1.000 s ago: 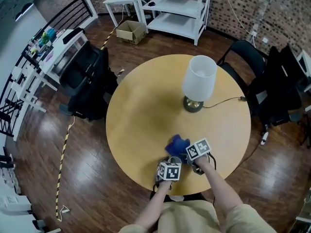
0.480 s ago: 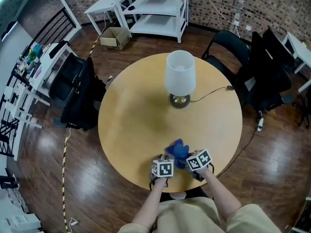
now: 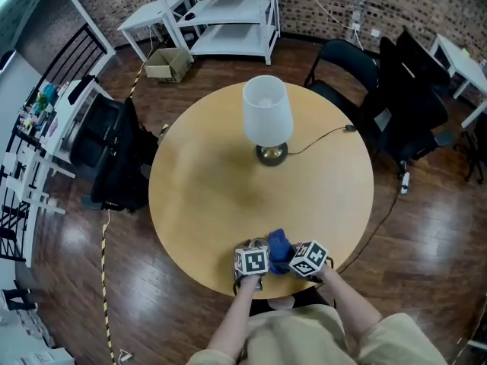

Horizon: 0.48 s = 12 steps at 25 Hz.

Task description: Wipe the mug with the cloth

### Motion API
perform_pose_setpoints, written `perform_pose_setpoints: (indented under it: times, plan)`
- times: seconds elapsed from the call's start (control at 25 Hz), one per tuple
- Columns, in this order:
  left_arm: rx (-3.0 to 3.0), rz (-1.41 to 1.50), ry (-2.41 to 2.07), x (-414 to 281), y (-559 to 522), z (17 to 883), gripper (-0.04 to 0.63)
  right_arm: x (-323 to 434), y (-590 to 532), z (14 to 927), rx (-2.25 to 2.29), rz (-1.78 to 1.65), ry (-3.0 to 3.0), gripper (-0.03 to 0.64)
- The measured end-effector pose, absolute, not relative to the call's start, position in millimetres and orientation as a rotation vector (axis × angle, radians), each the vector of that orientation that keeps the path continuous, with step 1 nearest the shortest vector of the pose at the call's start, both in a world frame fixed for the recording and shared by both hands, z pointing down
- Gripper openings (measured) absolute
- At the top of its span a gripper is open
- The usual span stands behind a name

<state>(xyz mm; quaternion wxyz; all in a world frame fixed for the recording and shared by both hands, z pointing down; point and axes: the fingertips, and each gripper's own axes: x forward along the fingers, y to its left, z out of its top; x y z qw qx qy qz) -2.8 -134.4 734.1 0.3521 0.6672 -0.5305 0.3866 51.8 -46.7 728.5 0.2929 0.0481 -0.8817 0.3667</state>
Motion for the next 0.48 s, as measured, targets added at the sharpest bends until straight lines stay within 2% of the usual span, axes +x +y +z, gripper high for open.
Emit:
perform_pose_setpoints:
  times: [0.2,0.4,0.44,0.48]
  plan:
    - [1.746,1.009,-1.326,-0.3,-132.9,735.4,0.069,41.3,-32.3,731.0,0.053,0.962,-2.356,0.06]
    - [1.733,0.88,-1.222,-0.9,-126.4,742.5,0.067,58.6,-40.8,730.5,0.15,1.011,-2.384,0.064]
    - [1.736,0.859,-1.209,-3.4,-124.9,741.2,0.075,62.8,-42.9,729.4,0.185,1.024,-2.39,0.064]
    - [1.743,0.843,-1.204,-6.4,-123.3,738.3,0.111,67.2,-45.3,727.8,0.223,1.035,-2.397,0.066]
